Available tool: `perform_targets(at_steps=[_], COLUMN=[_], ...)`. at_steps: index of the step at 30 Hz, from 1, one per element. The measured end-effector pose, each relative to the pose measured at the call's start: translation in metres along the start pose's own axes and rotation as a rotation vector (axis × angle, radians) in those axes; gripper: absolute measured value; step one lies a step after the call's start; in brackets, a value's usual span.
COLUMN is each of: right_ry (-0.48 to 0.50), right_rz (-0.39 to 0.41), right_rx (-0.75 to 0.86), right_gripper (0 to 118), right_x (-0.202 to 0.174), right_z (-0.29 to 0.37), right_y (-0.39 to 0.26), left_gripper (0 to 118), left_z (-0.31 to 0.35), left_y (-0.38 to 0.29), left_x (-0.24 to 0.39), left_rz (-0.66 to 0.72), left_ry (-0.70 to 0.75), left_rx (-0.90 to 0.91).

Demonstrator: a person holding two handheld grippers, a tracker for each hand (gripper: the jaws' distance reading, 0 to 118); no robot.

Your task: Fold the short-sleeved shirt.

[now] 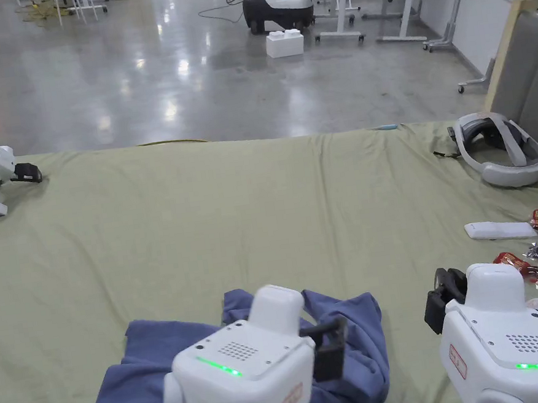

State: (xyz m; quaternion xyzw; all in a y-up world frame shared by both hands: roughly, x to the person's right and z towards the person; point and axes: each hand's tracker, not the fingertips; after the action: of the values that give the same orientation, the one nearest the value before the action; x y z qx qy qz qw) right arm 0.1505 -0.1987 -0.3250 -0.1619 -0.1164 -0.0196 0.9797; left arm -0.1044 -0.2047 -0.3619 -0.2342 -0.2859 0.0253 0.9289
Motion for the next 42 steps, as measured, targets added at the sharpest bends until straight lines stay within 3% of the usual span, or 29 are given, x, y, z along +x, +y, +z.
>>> perform_targets(at_steps=[6,7,8,11,13,20,26,31,33,34,35,36,38,42], right_ry=[0.053,0.064,0.068,0.075,0.085,0.121,0.142,0.121,0.113,0.109,0.103,0.095,0.084,0.065], right_rz=[0.003,0.009,0.016,0.034,0.022,0.044,0.058,0.080,0.079,0.078,0.078,0.079,0.085,0.093], right_rx=[0.056,0.073,0.088,0.133,0.159,0.195,0.160,0.106,0.084,0.076,0.068,0.058,0.038,-0.006], right_gripper=[13,13,13,13,13,13,13,13,13,13,13,13,13,13], right_x=[-0.023,-0.028,-0.033,-0.049,-0.058,-0.080,-0.086,-0.083,-0.082,-0.081,-0.080,-0.079,-0.076,-0.067], right_z=[0.005,0.006,0.007,0.008,0.009,0.008,-0.008,-0.030,-0.039,-0.042,-0.045,-0.048,-0.055,-0.065], right_y=[0.016,0.018,0.019,0.020,0.021,0.027,0.023,0.013,0.010,0.007,0.005,0.003,-0.001,-0.010], left_gripper=[63,54,26,13,2,2,2,2,2,11,45,69,72,72], left_z=[0.045,0.050,0.056,0.069,0.079,0.086,0.044,-0.016,-0.034,-0.045,-0.047,-0.052,-0.064,-0.083], left_y=[0.019,0.020,0.021,0.022,0.019,0.015,0.006,0.000,-0.004,-0.006,-0.004,-0.005,-0.002,-0.003], left_x=[-0.047,-0.056,-0.062,-0.079,-0.093,-0.129,-0.210,-0.259,-0.276,-0.286,-0.284,-0.288,-0.296,-0.289], left_rz=[0.026,0.019,0.015,0.031,0.061,0.105,0.302,0.286,0.355,0.381,0.387,0.402,0.445,0.414], left_ry=[0.240,0.286,0.329,0.471,0.450,0.506,0.493,0.433,0.414,0.414,0.424,0.434,0.387,0.428], left_rx=[0.152,0.173,0.194,0.217,0.242,0.184,-0.002,-0.281,-0.328,-0.349,-0.356,-0.371,-0.373,-0.472])
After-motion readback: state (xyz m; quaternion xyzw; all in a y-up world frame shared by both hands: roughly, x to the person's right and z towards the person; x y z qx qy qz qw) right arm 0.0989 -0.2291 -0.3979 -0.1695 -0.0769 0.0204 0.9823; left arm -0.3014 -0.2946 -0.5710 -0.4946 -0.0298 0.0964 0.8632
